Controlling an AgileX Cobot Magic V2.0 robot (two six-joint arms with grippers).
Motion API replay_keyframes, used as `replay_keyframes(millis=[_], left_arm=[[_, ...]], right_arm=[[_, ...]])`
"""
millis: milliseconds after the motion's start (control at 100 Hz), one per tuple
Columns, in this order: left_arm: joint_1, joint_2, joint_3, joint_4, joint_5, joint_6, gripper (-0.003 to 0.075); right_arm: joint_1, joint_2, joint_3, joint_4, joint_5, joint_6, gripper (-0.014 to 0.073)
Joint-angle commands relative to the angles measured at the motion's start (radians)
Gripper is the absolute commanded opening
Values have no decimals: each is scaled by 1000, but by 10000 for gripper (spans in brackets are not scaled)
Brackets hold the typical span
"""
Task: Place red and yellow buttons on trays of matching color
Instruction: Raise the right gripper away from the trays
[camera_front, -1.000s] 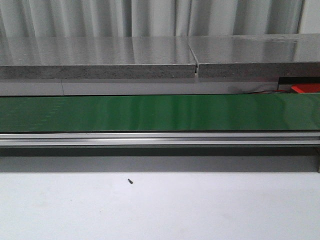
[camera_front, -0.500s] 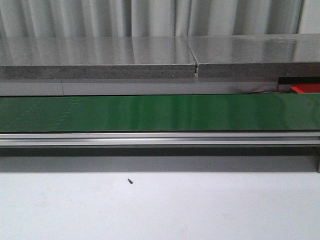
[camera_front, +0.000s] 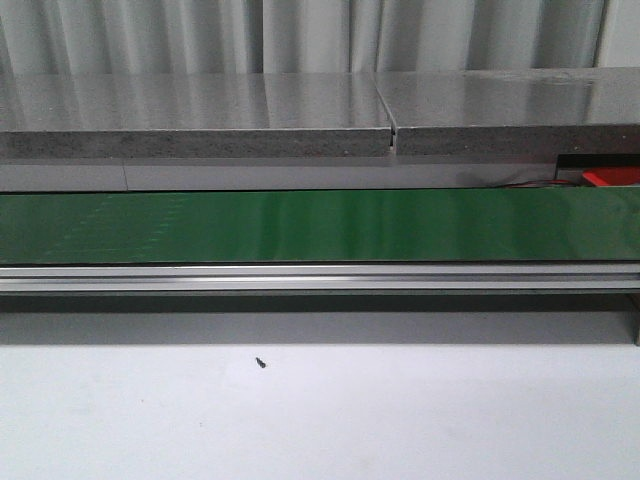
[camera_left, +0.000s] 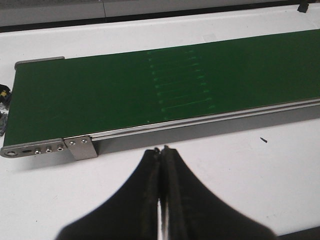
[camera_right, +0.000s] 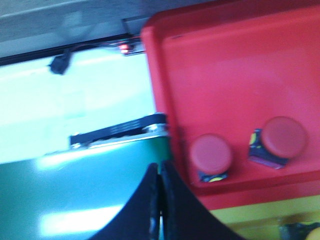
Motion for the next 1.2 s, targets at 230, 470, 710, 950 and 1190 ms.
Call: replay_keyframes(millis=[230,470,710,950,1190], left_arm=[[-8,2,-27,-26,-60,1,-19],[-8,2,-27,-26,-60,1,-19],[-8,2,-27,-26,-60,1,-19],[-8,2,-27,-26,-60,1,-18],[-8,2,-27,-26,-60,1,-19]], right_arm=[[148,-211,96,0,-38,-52,-68],[209,-367,205,20,-34,-54,-68],[212,-515,304,21,13,-54,-68],[214,-647,385,-71,19,154,-68],[293,-774,478,-323,26,328,-68]])
